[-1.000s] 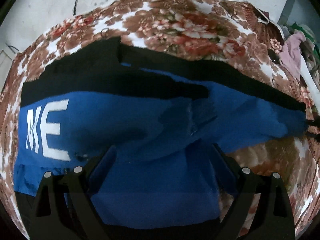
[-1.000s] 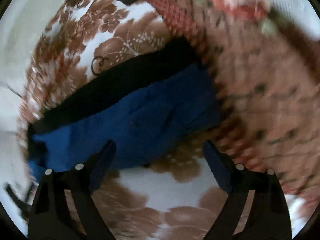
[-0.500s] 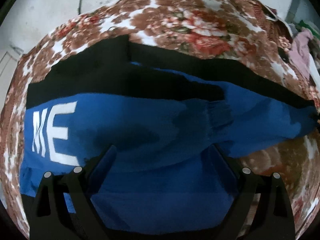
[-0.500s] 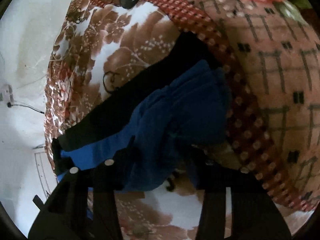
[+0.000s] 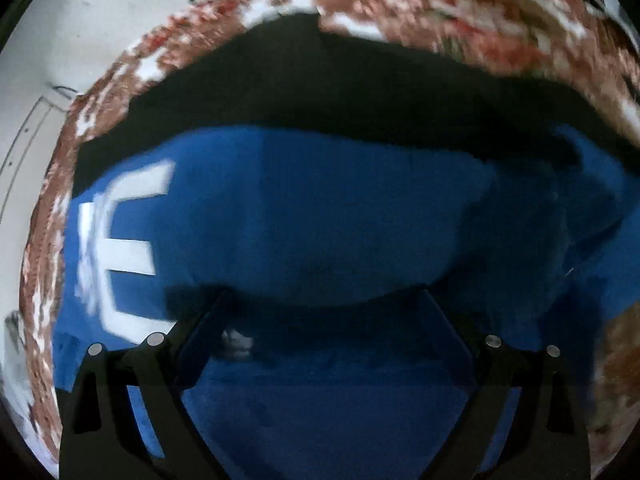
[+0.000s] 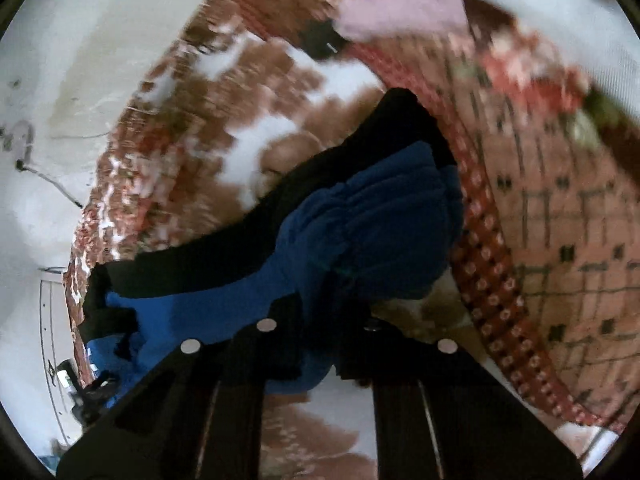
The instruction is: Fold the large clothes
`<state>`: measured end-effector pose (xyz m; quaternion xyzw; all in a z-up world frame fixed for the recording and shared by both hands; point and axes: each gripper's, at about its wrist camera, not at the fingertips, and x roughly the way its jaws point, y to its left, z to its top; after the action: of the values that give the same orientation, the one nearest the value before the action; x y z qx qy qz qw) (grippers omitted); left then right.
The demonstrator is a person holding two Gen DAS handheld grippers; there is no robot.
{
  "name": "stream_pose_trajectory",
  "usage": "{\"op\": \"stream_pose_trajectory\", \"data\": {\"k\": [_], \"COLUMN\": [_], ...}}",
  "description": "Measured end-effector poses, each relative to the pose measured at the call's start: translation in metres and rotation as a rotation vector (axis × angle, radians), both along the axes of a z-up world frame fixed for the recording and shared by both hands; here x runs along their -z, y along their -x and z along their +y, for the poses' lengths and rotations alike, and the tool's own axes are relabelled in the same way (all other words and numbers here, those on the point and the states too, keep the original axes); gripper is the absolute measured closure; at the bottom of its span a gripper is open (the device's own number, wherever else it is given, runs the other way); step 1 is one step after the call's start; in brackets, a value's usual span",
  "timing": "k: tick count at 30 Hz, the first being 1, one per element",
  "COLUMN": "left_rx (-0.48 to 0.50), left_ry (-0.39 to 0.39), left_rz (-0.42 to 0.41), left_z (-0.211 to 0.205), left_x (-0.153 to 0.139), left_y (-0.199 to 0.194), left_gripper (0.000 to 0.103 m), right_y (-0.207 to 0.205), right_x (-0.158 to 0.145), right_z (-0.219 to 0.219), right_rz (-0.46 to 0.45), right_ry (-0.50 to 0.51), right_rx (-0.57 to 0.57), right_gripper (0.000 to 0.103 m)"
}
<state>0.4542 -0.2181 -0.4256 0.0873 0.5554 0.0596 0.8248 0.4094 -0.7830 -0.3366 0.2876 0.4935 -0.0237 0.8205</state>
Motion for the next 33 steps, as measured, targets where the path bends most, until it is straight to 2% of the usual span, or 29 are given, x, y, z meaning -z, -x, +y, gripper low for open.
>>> {"op": "stream_pose_trajectory", "data": {"k": [3, 5, 8, 14, 17, 20, 24, 28, 33], "left_rx": [-0.012, -0.009, -0.001, 0.013, 0.034, 0.065, 0.140, 0.155, 0.054], "left_ry": [0.043, 0.068, 0.095, 0.130, 0.139, 0.166, 0.258, 0.268, 0.286], "left_rz": [-0.033, -0.043, -0.049, -0.070, -0.104, -0.093, -0.084, -0.152, -0.165], "left_z": [0.006, 0.010, 0.014, 0.017, 0.017, 0.020, 0.041, 0.091, 0.197], "left_x": [0.004, 0.007, 0.010, 0.015, 0.016, 0.014, -0.008, -0.035, -0.051], "left_y": [0.002, 0.004, 0.004, 0.006, 0.010, 0.011, 0.027, 0.056, 0.085], "left_gripper": [0.008, 0.006, 0.006, 0.006, 0.006, 0.006, 0.006, 0.006, 0.006], "right_y": [-0.007, -0.016, -0.026, -0.043, -0.053, -0.058, -0.061, -0.066, -0.069], "right_x": [-0.038, -0.065, -0.095, -0.124, -0.130, -0.132, -0.130, -0.121, -0.093], "right_z": [0.032, 0.070, 0.129, 0.243, 0.304, 0.363, 0.433, 0.505, 0.591], "right_rz": [-0.048, -0.076, -0.131, -0.169, -0.145, -0.139, -0.136, -0.131, -0.109], "right_ry": [0.046, 0.127, 0.156, 0.151, 0.206, 0.217, 0.229, 0.225, 0.183], "right_rx": [-0.081, -0.170, -0.256, -0.352, -0.399, -0.446, -0.498, -0.539, -0.601], "right_gripper": [0.092, 0.092, 0.092, 0.093, 0.093, 0.093, 0.093, 0.093, 0.093]}}
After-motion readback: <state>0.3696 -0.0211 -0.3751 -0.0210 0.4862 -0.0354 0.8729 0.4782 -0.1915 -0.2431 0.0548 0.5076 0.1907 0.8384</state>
